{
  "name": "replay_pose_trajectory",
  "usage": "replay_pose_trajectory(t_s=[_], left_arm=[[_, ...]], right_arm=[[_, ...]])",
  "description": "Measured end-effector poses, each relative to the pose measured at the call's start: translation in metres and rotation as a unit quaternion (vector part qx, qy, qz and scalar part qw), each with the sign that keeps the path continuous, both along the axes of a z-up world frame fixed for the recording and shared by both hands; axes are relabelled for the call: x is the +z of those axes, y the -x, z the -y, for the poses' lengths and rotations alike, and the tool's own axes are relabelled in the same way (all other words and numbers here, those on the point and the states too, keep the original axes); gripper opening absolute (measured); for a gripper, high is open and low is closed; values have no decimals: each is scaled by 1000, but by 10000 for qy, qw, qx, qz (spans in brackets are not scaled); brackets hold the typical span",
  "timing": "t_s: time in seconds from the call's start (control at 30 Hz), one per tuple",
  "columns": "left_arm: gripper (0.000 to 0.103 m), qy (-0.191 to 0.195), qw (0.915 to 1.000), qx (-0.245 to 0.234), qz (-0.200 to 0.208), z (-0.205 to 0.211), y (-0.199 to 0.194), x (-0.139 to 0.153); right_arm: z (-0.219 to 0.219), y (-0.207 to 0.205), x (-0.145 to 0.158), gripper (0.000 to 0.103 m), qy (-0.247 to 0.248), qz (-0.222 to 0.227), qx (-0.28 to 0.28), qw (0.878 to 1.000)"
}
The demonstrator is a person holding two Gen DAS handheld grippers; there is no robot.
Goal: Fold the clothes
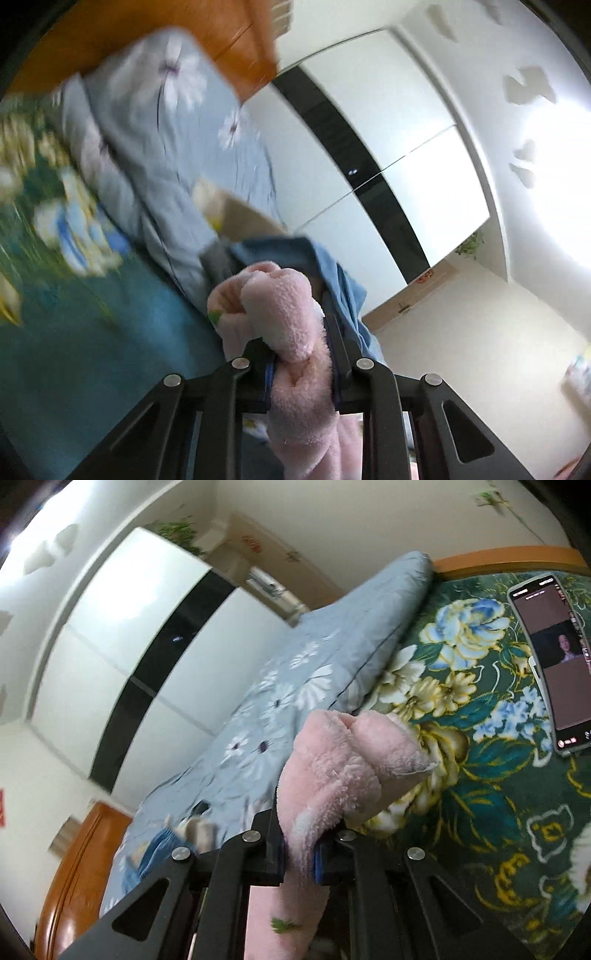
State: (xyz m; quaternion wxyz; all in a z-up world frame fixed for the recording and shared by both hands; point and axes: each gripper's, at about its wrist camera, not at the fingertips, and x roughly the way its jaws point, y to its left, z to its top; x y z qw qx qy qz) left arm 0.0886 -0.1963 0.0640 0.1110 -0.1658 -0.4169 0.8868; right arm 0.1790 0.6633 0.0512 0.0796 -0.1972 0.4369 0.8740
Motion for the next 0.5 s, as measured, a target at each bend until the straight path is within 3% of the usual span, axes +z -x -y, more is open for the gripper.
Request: replay_pose_trajectory(t_s=[0.1, 0.27, 0.43, 0.5], left_arm=[[24, 127, 9987, 151, 470, 27, -35, -31], [24, -413, 9846, 459, 1634, 55, -70, -120], [24, -740, 9809, 574, 1706, 64, -86, -144], [25, -610, 9803, 580, 1788, 64, -88, -141]], right_arm=[[6, -34, -34, 11, 150, 209, 259, 9993], [13, -78, -120, 11, 644, 1120, 209, 9914], [12, -93, -143, 11, 991, 1078, 5, 9892], [13, -89, -143, 11, 971, 1114, -11, 9890]])
